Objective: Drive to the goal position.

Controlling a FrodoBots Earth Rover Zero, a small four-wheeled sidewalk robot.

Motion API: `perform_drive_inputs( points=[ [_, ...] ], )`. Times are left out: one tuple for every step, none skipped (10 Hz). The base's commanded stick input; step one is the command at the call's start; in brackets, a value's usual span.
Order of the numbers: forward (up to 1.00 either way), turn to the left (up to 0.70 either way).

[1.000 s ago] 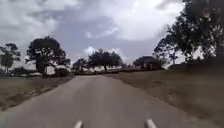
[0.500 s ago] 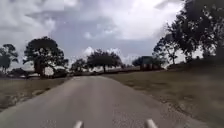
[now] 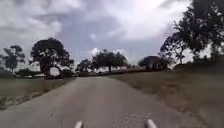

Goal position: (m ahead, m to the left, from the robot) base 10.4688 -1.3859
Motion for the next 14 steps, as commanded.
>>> perform_drive_inputs(
  points=[
    [0.85,0.0],
    [0.85,0.0],
    [0.85,0.0],
    [0.85,0.0],
    [0.85,0.16],
    [0.85,0.31],
    [0.85,0.27],
    [0.85,0.09],
    [0.85,0.0],
    [0.85,0.0],
    [0.85,0.0],
    [0.85,0.0],
    [0.85,0.0],
    [0.85,0.0]
  ],
)
